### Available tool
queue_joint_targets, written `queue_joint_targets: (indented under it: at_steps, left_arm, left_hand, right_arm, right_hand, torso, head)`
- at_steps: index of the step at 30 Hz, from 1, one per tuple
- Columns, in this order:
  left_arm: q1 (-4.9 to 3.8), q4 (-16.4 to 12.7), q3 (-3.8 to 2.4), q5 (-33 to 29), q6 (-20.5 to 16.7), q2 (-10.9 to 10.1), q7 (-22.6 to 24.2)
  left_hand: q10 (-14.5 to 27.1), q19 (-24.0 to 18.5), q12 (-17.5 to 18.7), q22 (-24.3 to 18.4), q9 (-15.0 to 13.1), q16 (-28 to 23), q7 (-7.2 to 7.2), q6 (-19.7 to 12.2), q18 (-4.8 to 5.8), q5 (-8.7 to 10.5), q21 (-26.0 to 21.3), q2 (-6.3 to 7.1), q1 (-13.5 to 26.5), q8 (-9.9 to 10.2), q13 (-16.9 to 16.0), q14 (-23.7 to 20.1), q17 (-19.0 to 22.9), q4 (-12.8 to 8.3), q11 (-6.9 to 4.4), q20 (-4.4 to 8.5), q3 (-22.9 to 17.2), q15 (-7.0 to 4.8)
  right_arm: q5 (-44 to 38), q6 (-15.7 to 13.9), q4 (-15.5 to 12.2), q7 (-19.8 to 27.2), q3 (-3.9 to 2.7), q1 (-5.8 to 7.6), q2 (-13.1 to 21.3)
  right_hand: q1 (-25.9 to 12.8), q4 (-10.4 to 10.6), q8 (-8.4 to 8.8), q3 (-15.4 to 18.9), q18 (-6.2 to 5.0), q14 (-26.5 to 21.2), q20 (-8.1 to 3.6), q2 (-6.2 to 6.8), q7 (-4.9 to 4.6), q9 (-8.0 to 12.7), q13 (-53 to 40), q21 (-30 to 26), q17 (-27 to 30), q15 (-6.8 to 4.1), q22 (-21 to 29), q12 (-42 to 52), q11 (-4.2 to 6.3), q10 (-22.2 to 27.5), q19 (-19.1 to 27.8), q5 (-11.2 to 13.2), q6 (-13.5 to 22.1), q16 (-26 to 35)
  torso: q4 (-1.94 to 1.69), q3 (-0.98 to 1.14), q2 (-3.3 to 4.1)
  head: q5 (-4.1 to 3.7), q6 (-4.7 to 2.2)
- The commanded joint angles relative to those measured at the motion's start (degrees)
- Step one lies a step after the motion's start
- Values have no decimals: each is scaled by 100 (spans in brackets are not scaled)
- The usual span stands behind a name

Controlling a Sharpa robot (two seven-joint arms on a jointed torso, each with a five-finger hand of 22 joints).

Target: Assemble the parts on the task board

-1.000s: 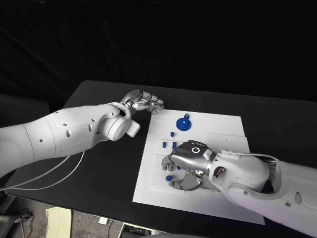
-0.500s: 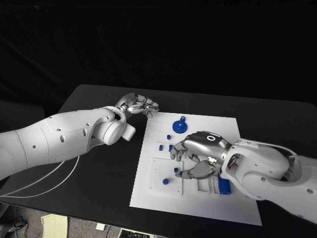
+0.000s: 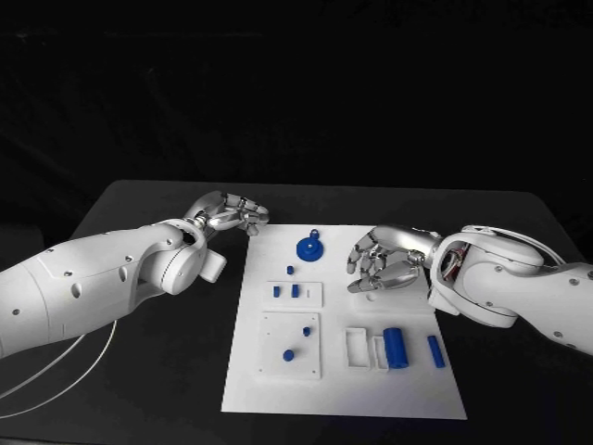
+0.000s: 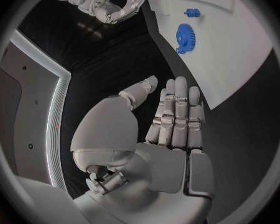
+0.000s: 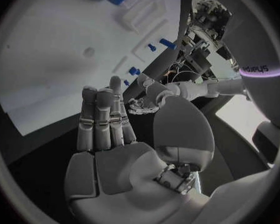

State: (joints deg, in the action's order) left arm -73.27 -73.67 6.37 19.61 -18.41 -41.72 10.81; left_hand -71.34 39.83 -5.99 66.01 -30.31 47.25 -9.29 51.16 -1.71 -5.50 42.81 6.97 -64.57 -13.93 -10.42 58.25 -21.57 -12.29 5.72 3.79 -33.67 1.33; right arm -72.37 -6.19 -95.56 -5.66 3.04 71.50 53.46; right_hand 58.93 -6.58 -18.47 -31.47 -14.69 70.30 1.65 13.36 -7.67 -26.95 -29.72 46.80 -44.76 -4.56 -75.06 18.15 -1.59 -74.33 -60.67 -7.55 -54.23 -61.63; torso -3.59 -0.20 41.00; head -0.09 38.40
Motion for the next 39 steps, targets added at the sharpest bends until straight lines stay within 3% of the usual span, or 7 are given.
queue_joint_targets:
  at_steps: [1, 3, 10, 12, 21, 30, 39]
  left_arm:
    - [-4, -31, -3, -86, 51, -9, 196]
    - [-4, -61, 1, -99, 53, -37, 204]
    - [-4, -221, 30, -144, 81, -155, 283]
    - [-4, -287, 69, -190, 86, -192, 316]
    - [-3, -452, 161, -339, 66, -304, 354]
    - [-3, -646, 284, -364, 37, -430, 359]
    - [-2, -716, 372, -411, 42, -443, 362]
  left_hand:
    - [44, 6, 16, 8, 8, -33, -8, -43, 98, 10, -30, 6, 84, -40, -6, 32, -11, 35, 7, 55, 32, -2]
    - [45, 6, 17, 10, 10, -37, -9, -45, 98, 11, -33, 17, 103, -40, -6, 32, -15, 44, 7, 55, 40, -2]
    - [51, 5, 20, 17, 16, -54, -11, -51, 96, 19, -45, 59, 156, -42, -6, 30, -32, 78, 9, 55, 63, -1]
    - [53, 3, 21, 20, 19, -62, -12, -52, 96, 29, -52, 79, 180, -45, -6, 29, -38, 95, 9, 55, 71, -1]
    - [57, 5, 24, 34, 31, -90, -17, -62, 94, 79, -73, 154, 280, -49, -7, 32, -69, 189, 11, 54, 102, 1]
    - [56, 9, 24, 43, 38, -104, -16, -64, 91, 100, -84, 199, 326, -55, -9, 36, -88, 249, 9, 55, 108, -1]
    - [55, 13, 24, 52, 44, -116, -17, -68, 90, 114, -92, 229, 366, -57, -10, 40, -104, 307, 8, 56, 110, -2]
  right_arm:
    - [1047, 880, 41, -709, 14, 34, 62]
    - [1329, 1131, 0, -941, 31, 55, 131]
    - [2173, 1568, -187, -1824, 107, 317, 434]
    - [2387, 1686, -246, -2095, 140, 381, 553]
    - [2254, 1777, -447, -2602, 275, 433, 788]
    - [2154, 1674, -675, -2838, 760, 433, 815]
    - [1824, 1616, -787, -2869, 929, 433, 787]
  right_hand:
    - [-65, 102, -12, 28, -31, 75, -35, -48, 68, -33, -423, 86, -56, -78, -118, 481, 73, -68, -82, -47, 12, -125]
    - [-43, 214, -5, -27, -15, 33, -130, -60, 123, -119, -1498, 212, -141, -102, -115, 1512, 108, 518, -112, -100, 15, -297]
    - [-266, 795, -27, -382, -31, 209, -249, -153, 177, -329, -2771, 466, -692, -217, -118, 2957, 216, 567, -376, 247, -28, -1001]
    - [-315, 972, -46, -618, -31, 256, -325, -77, 204, -418, -3089, 557, -826, -244, -114, 3332, 236, 543, -472, 444, -42, -1118]
    - [-526, 1065, -75, -684, -31, 285, -415, -39, 208, -647, -3542, 722, -1032, -251, -110, 3810, 250, 603, -532, 452, -25, -1191]
    - [-760, 1250, -84, -679, -31, 298, -444, 70, 222, -753, -3641, 775, -1119, -261, -103, 3890, 260, 619, -538, 468, -40, -1206]
    - [-1029, 1486, -55, -643, -31, 304, -450, 166, 218, -771, -3669, 794, -1153, -257, -100, 3914, 256, 607, -536, 475, -13, -1213]
  torso:
    - [30, 11, -23]
    - [35, 21, -36]
    - [64, 56, -98]
    - [85, 55, -133]
    - [156, 55, -317]
    - [197, 33, -531]
    - [215, -9, -608]
  head:
    - [-132, -42]
    - [-166, -45]
    - [-275, -10]
    - [-314, 2]
    - [-320, 104]
    - [-261, 277]
    - [-248, 380]
